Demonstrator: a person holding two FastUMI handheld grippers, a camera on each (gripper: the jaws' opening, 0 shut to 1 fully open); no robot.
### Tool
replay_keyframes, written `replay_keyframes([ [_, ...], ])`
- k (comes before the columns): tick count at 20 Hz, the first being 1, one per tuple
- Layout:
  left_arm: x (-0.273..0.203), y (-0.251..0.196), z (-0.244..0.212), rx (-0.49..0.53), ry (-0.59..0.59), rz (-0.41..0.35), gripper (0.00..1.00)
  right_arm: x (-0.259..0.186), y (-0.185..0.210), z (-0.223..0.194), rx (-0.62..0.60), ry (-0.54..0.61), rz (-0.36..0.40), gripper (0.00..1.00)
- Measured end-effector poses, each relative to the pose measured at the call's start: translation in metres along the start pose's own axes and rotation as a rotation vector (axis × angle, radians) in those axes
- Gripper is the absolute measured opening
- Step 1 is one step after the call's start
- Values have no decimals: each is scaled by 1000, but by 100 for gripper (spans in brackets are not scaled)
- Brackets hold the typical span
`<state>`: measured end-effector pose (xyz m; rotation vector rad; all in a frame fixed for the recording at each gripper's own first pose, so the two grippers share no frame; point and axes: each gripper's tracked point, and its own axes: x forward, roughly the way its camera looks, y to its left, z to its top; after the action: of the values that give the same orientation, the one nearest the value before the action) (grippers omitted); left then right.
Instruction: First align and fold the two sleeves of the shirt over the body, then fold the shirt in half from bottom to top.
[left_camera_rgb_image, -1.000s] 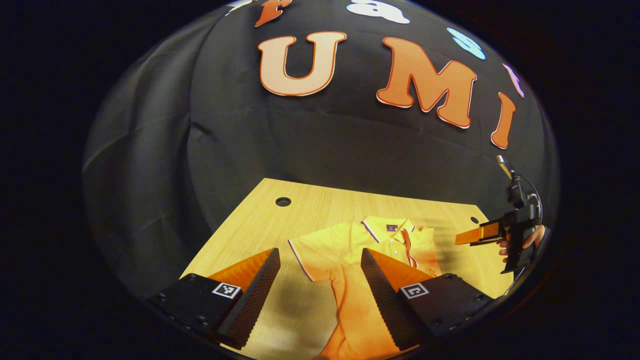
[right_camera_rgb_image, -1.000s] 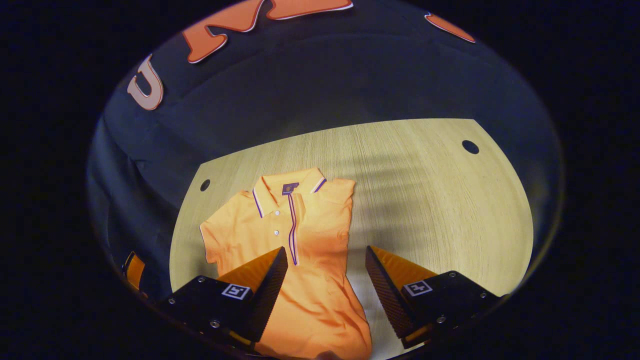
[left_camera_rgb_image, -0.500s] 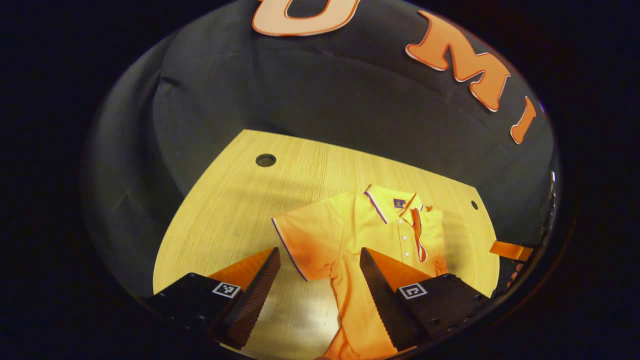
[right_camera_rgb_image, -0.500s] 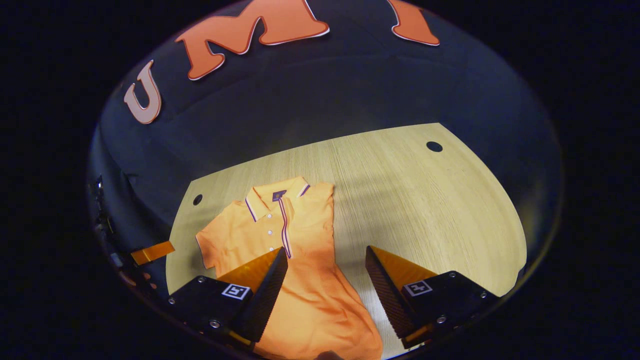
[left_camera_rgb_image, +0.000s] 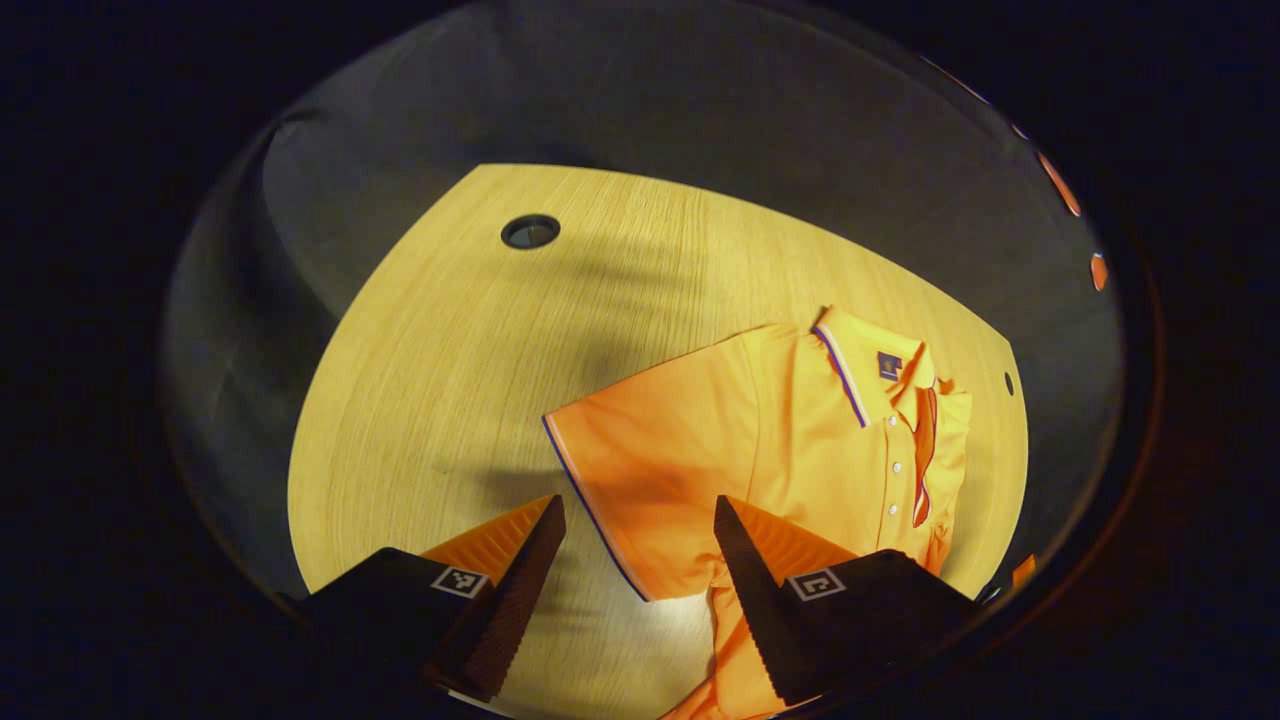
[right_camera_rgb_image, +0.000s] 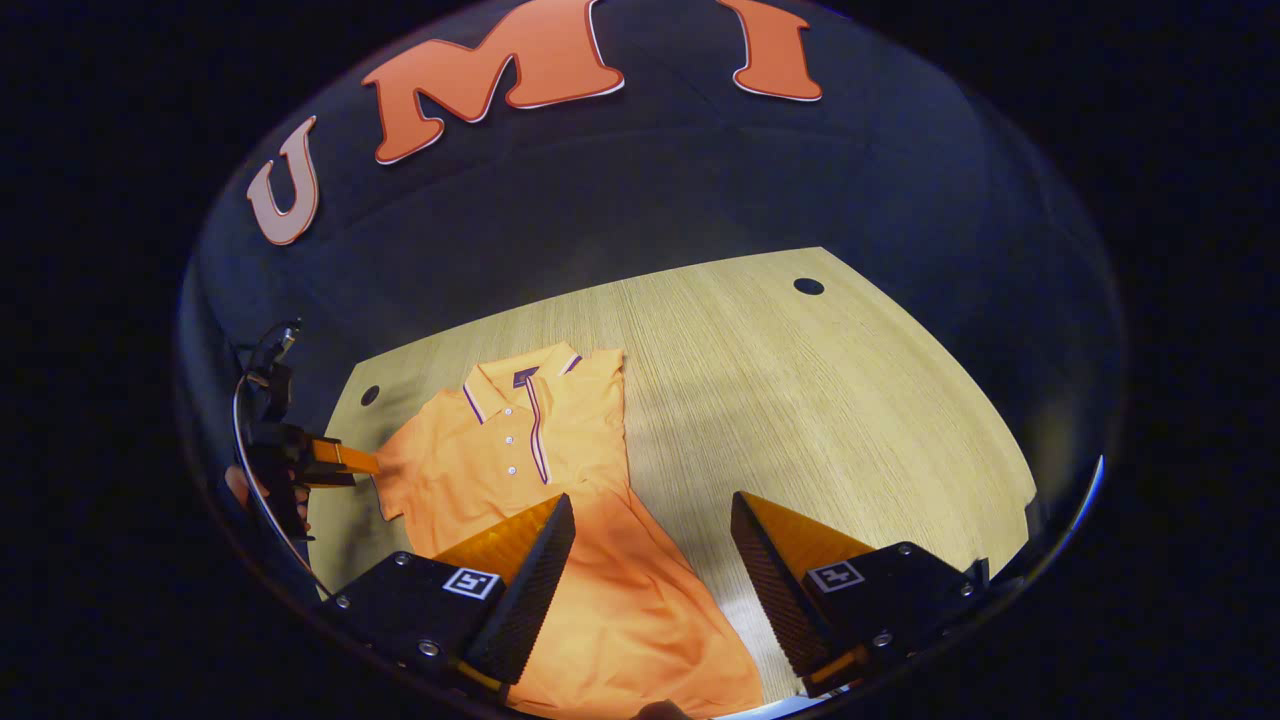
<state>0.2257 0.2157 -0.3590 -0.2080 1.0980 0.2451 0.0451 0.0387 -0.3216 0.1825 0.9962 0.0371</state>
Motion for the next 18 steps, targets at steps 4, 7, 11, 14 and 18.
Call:
replay_keyframes([
  [4,24,7,-4,21,81,87,92,-13,-8,-10,-18,-31,-19,96],
  [7,32,10,-4,33,91,128,74,-27,-8,-7,-23,-93,-17,96],
  [11,29,0,-5,27,86,106,42,-42,-12,-6,-32,-152,-29,96],
  [14,29,-12,-4,55,69,48,12,-46,-14,-15,-38,-141,-39,96],
  [18,17,-32,15,120,-12,1,10,-53,-21,-29,-30,-129,-44,96],
])
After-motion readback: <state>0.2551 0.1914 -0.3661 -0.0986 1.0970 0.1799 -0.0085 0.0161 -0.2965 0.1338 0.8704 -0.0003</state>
